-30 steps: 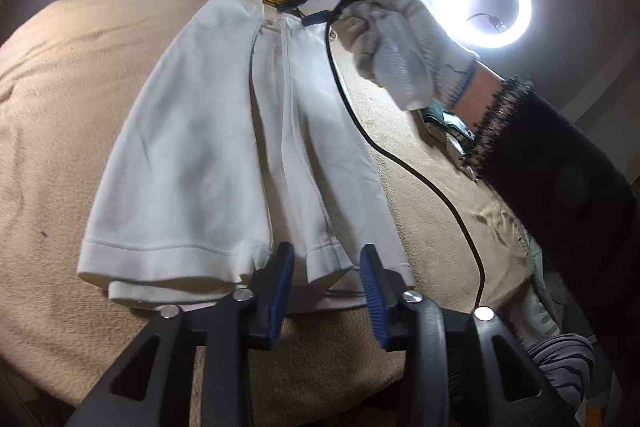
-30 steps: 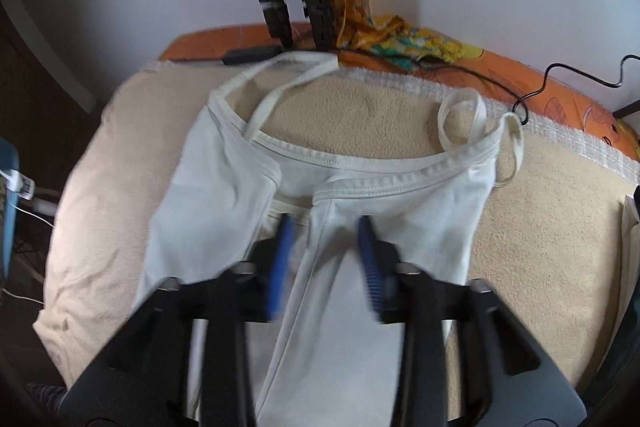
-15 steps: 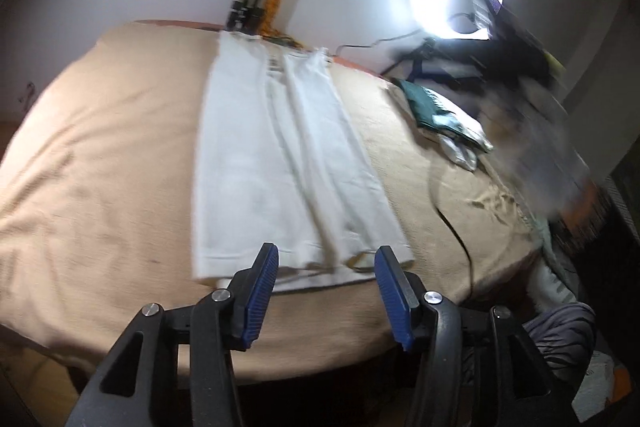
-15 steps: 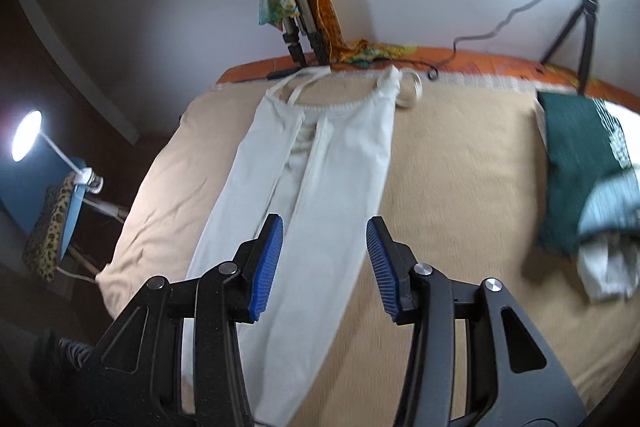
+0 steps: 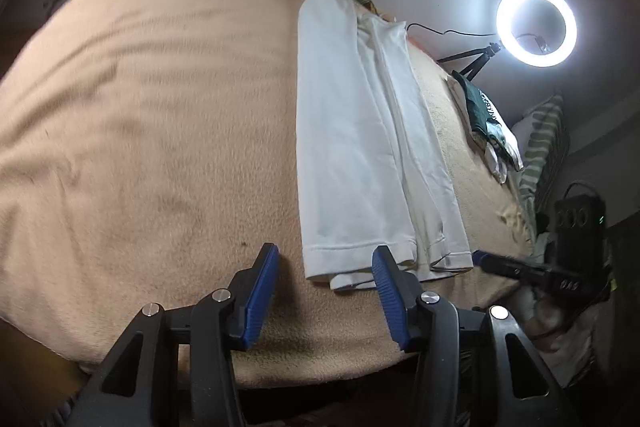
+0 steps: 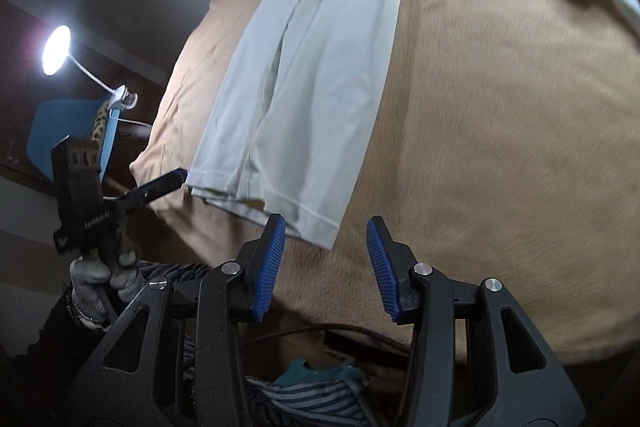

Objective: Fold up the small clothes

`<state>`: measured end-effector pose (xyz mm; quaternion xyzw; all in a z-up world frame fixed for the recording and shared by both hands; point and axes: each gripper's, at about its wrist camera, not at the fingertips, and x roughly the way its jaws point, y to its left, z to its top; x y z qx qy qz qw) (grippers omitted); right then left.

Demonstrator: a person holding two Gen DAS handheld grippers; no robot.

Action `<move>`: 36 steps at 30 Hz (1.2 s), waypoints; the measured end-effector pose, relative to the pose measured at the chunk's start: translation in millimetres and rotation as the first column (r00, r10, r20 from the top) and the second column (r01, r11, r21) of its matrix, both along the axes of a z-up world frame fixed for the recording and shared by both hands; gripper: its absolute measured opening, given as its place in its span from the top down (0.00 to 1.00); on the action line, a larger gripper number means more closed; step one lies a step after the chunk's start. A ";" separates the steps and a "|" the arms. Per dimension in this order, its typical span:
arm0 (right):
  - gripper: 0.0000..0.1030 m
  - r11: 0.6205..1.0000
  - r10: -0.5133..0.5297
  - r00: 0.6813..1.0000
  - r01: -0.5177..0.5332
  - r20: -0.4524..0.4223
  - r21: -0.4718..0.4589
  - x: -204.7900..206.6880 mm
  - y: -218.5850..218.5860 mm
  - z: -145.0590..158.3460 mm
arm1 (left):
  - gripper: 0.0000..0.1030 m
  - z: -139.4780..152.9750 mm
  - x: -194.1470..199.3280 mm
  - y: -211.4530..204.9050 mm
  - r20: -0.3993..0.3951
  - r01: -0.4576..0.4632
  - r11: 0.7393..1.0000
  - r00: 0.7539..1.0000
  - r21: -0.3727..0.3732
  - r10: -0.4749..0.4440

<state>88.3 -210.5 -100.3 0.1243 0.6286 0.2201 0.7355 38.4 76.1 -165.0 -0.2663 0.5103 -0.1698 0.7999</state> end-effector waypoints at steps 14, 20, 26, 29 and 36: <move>0.93 0.996 0.017 0.999 -0.014 -0.034 0.085 -5.1 6.7 -15.2 | 0.98 -5.4 6.8 -13.3 0.010 0.053 0.999 0.999 -0.011 -0.053; 0.94 0.988 -0.016 1.000 0.019 -0.021 0.155 -8.1 0.0 -5.7 | 0.99 4.2 -0.2 -8.3 0.044 0.048 0.998 0.998 -0.034 -0.046; 0.94 0.991 -0.019 0.997 0.029 -0.070 0.134 -6.0 0.0 -24.0 | 0.99 -10.1 3.3 -9.1 -0.009 0.042 0.998 0.999 -0.042 -0.043; 0.94 0.986 -0.029 0.996 0.042 -0.079 0.163 -3.5 -0.4 -24.2 | 0.99 -4.6 3.8 -5.4 -0.004 0.035 0.998 0.999 -0.057 -0.036; 0.94 0.969 -0.065 0.996 0.076 -0.054 0.234 9.6 -5.0 -7.7 | 0.99 18.3 17.3 -5.0 0.030 0.031 0.997 0.999 -0.075 -0.028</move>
